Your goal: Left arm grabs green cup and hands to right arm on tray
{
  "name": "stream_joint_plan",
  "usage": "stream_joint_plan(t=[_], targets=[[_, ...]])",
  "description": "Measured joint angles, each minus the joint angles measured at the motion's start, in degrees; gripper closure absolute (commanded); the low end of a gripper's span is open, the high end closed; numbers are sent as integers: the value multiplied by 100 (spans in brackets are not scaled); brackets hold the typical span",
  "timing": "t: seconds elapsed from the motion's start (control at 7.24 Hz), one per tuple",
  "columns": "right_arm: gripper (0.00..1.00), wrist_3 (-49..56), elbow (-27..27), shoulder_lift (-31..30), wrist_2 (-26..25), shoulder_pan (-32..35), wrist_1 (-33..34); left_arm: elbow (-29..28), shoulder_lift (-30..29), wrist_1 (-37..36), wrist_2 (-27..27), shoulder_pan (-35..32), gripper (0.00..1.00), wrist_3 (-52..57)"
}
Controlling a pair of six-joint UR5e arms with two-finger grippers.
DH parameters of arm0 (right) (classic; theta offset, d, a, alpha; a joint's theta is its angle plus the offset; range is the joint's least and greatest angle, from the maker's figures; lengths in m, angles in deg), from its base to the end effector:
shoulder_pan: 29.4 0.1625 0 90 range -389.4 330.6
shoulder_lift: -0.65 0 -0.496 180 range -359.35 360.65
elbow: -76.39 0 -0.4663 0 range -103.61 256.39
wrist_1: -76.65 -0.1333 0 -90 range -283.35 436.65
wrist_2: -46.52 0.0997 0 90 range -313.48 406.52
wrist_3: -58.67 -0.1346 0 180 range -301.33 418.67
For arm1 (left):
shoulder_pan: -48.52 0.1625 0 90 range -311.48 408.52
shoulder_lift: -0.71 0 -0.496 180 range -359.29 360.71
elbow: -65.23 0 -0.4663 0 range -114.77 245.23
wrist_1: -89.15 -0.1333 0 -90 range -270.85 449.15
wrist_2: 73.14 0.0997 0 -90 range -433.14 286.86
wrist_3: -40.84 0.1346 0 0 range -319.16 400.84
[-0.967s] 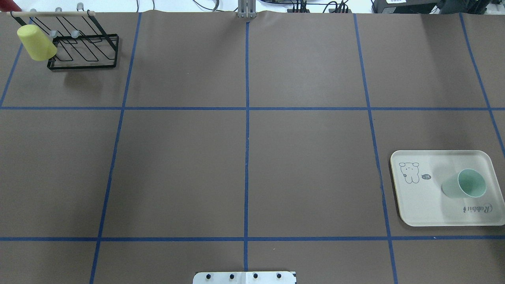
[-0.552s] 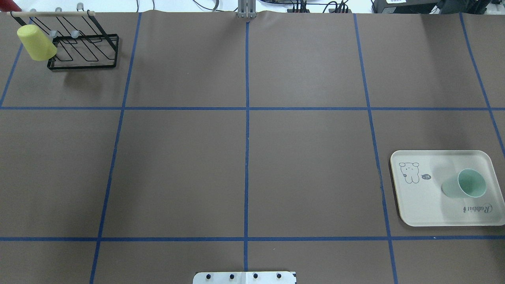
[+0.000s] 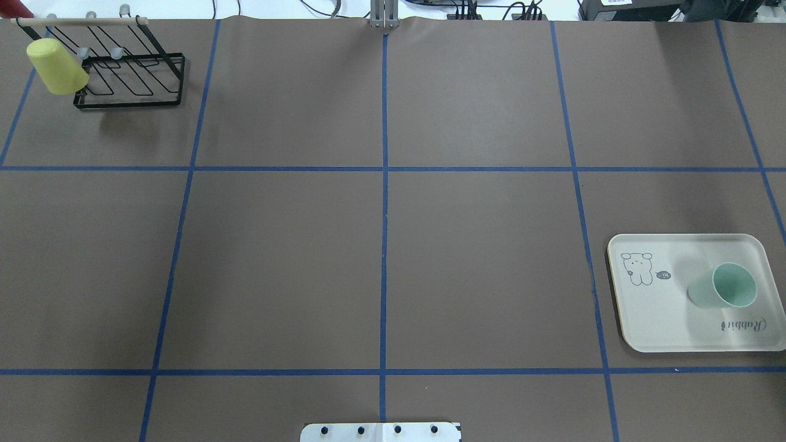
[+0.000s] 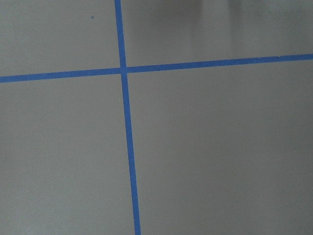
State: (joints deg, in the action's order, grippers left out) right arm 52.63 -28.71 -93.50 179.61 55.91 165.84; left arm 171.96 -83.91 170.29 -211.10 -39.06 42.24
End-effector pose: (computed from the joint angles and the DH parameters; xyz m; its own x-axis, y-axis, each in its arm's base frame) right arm -0.0029 -0.5411 0.6445 0.7209 -0.0947 0.6865 0.0042 0.9912 0.1323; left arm -0.0116 -0.5151 0.6503 0.6665 0.0849 -0.7407 -0.0585 0.9964 0.0616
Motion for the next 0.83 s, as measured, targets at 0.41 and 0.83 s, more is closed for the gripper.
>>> stream_joint_plan(t=[0.41,0.83], targets=[[1,23,-26,21,-155,20,10,-20,79,-3,5,-14,0,-7],[1,23,-36,7,-160,51,10,-171,101,1,0,-45,0,-67]])
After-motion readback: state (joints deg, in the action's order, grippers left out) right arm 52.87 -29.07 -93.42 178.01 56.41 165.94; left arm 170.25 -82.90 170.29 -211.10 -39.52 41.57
